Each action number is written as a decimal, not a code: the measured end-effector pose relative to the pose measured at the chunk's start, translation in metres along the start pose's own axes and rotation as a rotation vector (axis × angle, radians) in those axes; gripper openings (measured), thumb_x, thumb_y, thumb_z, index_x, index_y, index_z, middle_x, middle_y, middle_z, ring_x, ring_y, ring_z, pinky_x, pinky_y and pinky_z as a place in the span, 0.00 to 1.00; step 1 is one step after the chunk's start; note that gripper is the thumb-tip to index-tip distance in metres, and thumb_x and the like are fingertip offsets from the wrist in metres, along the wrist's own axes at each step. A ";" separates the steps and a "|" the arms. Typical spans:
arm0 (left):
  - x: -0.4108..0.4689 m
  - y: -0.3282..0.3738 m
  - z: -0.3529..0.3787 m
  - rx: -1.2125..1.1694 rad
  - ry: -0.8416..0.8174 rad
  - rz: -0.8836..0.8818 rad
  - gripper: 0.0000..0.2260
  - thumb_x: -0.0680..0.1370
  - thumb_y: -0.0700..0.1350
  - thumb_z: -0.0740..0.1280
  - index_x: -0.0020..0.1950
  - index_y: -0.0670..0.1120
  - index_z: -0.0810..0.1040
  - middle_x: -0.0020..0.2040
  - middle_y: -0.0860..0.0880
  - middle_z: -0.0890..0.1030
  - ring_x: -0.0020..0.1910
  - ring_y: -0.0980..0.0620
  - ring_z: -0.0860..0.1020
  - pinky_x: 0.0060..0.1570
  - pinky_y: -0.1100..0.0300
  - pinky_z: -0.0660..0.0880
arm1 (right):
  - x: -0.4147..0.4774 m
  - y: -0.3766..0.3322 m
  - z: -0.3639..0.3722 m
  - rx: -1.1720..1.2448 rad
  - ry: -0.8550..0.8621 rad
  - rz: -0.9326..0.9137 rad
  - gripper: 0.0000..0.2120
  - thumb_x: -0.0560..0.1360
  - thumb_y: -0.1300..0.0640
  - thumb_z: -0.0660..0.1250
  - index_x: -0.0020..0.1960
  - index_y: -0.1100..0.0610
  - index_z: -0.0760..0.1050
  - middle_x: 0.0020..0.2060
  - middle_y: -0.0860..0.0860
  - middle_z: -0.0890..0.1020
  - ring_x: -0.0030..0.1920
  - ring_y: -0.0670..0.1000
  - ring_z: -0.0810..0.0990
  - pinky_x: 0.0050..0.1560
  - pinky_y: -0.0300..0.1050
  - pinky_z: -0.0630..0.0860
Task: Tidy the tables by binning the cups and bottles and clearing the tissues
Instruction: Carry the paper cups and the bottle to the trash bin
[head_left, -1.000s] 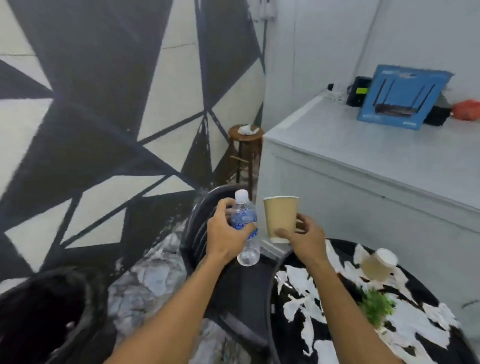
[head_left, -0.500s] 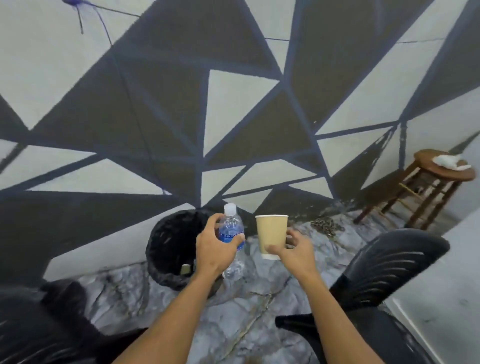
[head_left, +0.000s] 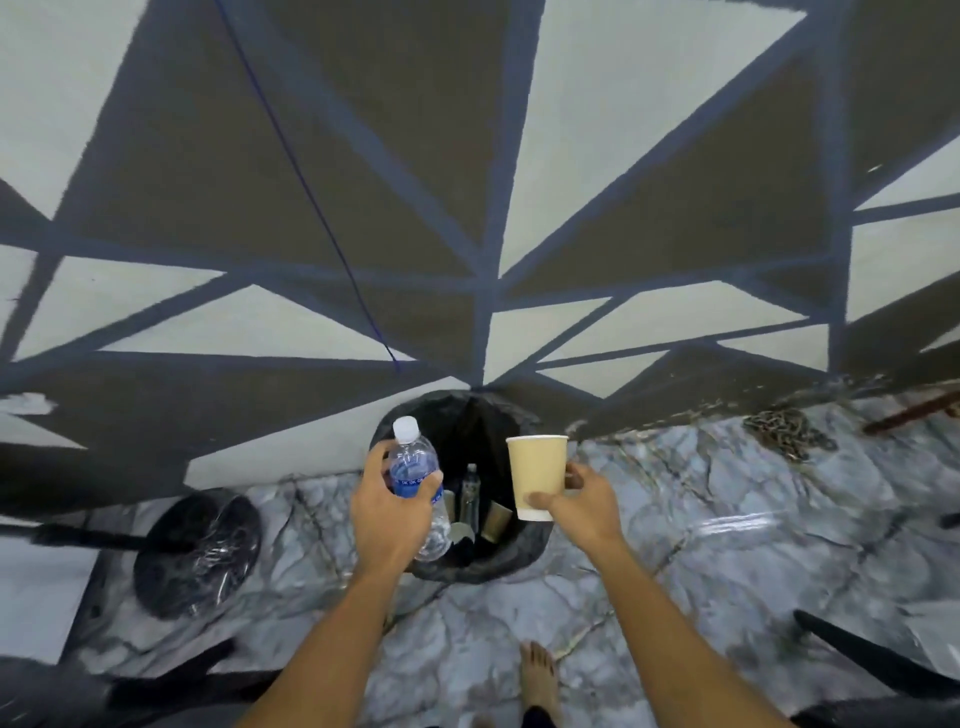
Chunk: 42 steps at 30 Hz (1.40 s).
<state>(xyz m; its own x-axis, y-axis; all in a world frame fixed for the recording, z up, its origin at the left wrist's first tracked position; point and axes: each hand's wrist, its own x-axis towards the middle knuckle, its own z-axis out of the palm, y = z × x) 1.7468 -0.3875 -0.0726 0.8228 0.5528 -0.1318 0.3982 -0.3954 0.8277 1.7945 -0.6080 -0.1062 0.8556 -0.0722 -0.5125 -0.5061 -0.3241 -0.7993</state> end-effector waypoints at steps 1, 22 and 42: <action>0.011 -0.003 0.002 -0.006 -0.006 -0.011 0.24 0.72 0.46 0.78 0.61 0.60 0.70 0.52 0.56 0.78 0.50 0.54 0.78 0.47 0.67 0.72 | 0.009 -0.003 0.008 -0.012 -0.011 0.017 0.26 0.64 0.60 0.81 0.59 0.57 0.77 0.49 0.48 0.81 0.49 0.50 0.80 0.46 0.42 0.73; 0.243 -0.297 0.242 0.207 -0.237 -0.269 0.29 0.70 0.50 0.79 0.69 0.53 0.73 0.57 0.52 0.83 0.55 0.52 0.81 0.58 0.57 0.78 | 0.313 0.190 0.231 -0.190 -0.001 0.340 0.32 0.62 0.52 0.82 0.62 0.58 0.76 0.54 0.54 0.84 0.54 0.56 0.82 0.53 0.48 0.79; 0.206 -0.194 0.210 0.360 -0.577 -0.283 0.18 0.74 0.47 0.73 0.61 0.57 0.76 0.55 0.54 0.81 0.53 0.55 0.78 0.55 0.62 0.73 | 0.251 0.104 0.160 -0.263 -0.203 0.318 0.14 0.71 0.57 0.75 0.56 0.57 0.80 0.49 0.51 0.83 0.54 0.50 0.81 0.54 0.39 0.74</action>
<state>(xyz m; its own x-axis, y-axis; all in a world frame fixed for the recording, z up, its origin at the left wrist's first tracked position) 1.9241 -0.3512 -0.3745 0.7122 0.2349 -0.6615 0.6534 -0.5662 0.5024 1.9394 -0.5086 -0.3682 0.6101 -0.0294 -0.7918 -0.6733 -0.5460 -0.4986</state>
